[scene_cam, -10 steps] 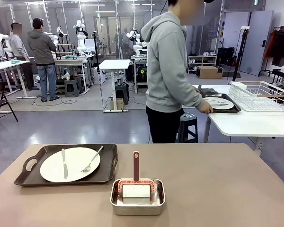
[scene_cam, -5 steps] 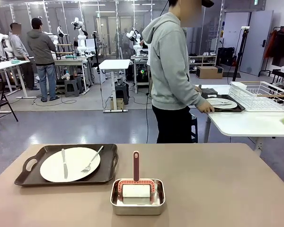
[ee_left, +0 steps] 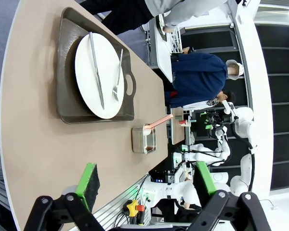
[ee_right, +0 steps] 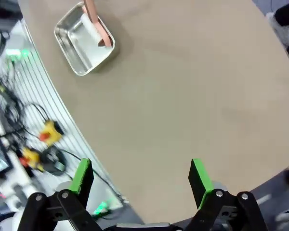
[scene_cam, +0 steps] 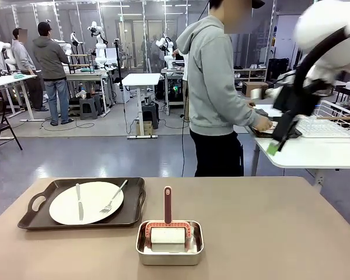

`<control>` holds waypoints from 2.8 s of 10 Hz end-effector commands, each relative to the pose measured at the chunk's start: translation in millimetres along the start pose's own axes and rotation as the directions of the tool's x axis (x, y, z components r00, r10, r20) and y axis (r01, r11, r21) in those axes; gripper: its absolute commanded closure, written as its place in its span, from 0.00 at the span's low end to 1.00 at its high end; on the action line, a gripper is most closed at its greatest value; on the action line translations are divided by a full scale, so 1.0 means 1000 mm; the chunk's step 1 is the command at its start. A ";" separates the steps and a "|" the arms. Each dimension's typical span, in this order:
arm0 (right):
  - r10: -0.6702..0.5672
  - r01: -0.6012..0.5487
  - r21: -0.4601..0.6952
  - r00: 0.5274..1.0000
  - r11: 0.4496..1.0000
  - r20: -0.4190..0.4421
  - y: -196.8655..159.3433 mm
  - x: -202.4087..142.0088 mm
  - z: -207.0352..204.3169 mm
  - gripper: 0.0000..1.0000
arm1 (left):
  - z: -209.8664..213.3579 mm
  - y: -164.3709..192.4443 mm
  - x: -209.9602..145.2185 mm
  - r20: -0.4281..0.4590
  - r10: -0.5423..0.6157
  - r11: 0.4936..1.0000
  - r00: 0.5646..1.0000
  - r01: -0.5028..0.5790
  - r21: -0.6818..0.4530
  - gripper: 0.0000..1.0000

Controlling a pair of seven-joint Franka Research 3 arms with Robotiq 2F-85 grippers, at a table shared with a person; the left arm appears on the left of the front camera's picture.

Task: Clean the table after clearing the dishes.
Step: When the left (or right) Handle tray is removed, use the left hand (or right hand) to clean the left (or right) side of the table with the Lint Roller.

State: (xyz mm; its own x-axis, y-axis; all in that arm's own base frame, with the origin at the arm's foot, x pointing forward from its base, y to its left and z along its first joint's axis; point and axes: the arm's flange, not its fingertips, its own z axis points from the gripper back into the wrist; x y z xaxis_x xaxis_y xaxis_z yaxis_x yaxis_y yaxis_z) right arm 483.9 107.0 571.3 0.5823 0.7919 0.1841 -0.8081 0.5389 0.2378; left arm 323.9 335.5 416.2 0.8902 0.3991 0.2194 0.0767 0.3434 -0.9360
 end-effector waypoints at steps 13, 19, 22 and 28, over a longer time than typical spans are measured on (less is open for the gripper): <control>0.291 -0.346 -0.197 0.921 0.917 -0.259 0.051 0.070 -0.088 0.00 | 0.001 0.000 -0.002 0.000 -0.008 1.000 1.000 0.008 -0.003 0.00; 0.579 -0.586 0.049 0.780 0.809 -0.236 0.045 0.165 -0.131 0.00 | 0.001 0.000 -0.002 0.000 -0.008 1.000 1.000 0.008 -0.003 0.00; 0.551 -0.544 0.099 0.804 0.833 -0.222 0.069 0.191 -0.174 0.00 | 0.001 0.000 -0.002 0.000 -0.008 1.000 1.000 0.008 -0.003 0.00; 0.515 -0.490 0.160 0.806 0.857 -0.291 0.094 0.232 -0.212 0.00 | 0.001 0.000 -0.002 0.000 -0.008 1.000 1.000 0.008 -0.003 0.00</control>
State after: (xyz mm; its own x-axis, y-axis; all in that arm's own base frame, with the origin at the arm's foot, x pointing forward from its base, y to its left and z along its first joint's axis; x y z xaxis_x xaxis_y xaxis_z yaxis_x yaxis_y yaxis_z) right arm 520.5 393.2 430.0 0.0078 0.9995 0.0298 -0.9649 -0.0003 0.2627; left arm 324.7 334.8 416.1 0.8913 0.3970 0.2191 0.0773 0.3431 -0.9361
